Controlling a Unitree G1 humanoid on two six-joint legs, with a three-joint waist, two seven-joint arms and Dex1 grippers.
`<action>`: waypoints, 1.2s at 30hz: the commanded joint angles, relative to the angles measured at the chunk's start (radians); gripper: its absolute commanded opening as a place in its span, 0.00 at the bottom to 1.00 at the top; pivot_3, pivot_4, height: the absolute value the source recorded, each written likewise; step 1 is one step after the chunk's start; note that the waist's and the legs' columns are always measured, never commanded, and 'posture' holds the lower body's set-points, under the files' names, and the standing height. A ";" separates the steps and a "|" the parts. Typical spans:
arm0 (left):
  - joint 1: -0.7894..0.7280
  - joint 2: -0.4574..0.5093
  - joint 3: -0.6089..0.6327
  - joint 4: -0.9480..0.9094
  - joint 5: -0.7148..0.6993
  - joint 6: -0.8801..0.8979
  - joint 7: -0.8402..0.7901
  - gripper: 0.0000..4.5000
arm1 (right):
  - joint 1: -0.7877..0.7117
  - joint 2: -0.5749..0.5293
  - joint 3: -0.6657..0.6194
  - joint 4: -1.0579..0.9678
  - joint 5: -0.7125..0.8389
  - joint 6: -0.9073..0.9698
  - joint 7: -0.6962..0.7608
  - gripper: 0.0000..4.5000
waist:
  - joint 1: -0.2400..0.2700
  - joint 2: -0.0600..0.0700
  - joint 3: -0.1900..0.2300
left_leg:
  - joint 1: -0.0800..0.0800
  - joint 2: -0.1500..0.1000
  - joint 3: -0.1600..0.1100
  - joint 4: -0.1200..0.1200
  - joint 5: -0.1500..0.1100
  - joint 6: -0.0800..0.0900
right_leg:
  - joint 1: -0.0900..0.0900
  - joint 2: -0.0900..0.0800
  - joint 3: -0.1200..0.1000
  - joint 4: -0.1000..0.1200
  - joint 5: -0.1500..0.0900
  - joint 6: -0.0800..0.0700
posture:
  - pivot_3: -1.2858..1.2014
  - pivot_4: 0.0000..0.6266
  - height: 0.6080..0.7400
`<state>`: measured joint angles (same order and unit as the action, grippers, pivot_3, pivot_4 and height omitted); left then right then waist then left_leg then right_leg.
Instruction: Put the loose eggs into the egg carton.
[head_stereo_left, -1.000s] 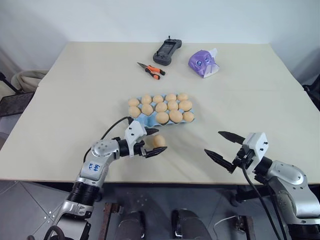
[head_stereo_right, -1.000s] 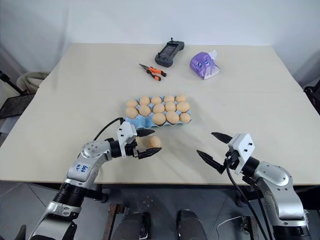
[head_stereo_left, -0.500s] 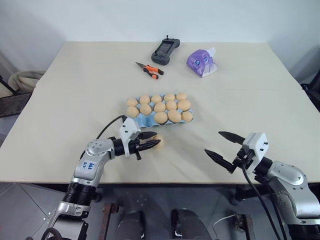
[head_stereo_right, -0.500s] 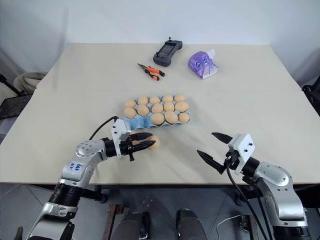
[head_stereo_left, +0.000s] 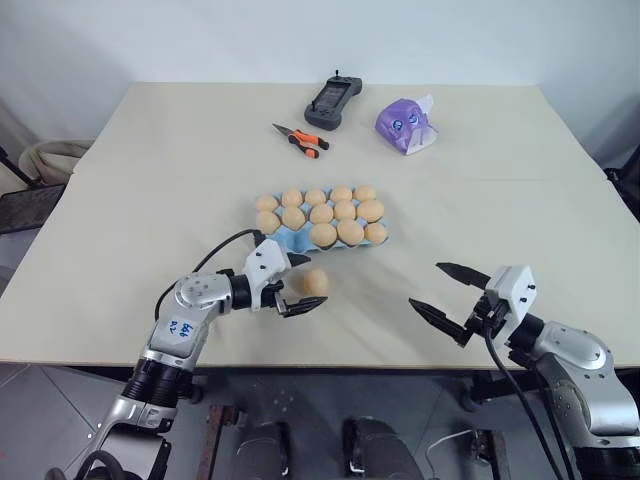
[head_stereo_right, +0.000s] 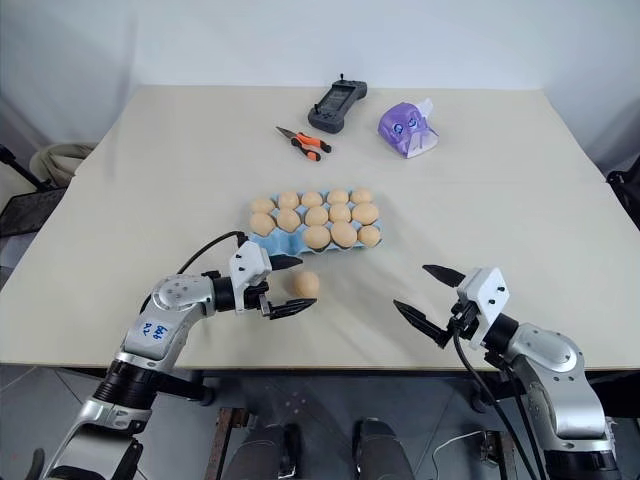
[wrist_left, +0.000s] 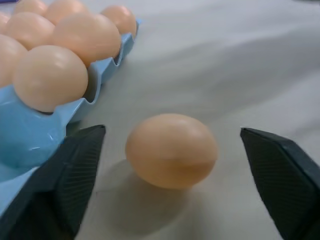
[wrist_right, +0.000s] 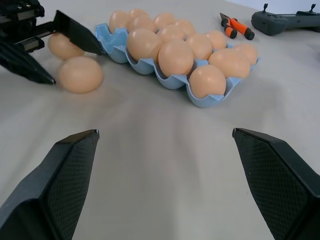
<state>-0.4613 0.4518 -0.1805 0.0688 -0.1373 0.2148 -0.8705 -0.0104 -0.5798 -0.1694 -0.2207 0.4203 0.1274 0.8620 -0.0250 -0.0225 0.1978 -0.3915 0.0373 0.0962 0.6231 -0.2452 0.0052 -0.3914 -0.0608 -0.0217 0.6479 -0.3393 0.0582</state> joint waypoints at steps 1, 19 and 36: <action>-0.010 0.010 -0.026 -0.014 0.034 0.009 0.002 0.99 | 0.003 0.007 -0.013 -0.013 0.012 -0.020 -0.003 1.00 | -0.001 0.000 0.000 | 0.000 0.000 0.000 0.000 0.000 0.000 | 0.000 0.000 0.000 0.000 0.000 0.000 | 0.52 0.24 1.00; 0.024 0.015 -0.029 -0.026 0.031 0.109 0.000 0.51 | -0.007 0.005 -0.013 -0.017 0.011 -0.015 -0.014 1.00 | -0.002 0.000 0.000 | 0.002 0.000 0.000 -0.001 0.000 0.000 | 0.001 0.000 0.000 0.001 0.000 0.000 | 0.52 0.24 1.00; -0.090 0.024 0.223 0.051 -0.153 0.070 0.014 0.49 | 0.017 -0.185 -0.066 -0.126 0.151 0.121 0.171 1.00 | 0.001 -0.001 0.000 | 0.000 0.000 0.000 -0.001 0.000 0.000 | 0.000 0.000 0.000 -0.002 0.000 0.000 | 0.52 0.24 1.00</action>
<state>-0.5114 0.4837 0.0319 0.0782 -0.3081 0.3294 -0.8857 0.0150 -0.7601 -0.2082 -0.3186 0.5587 0.2462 1.0395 -0.0238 -0.0231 0.1982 -0.3914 0.0372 0.0961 0.6220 -0.2449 0.0056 -0.3910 -0.0607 -0.0220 0.6462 -0.3388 0.0589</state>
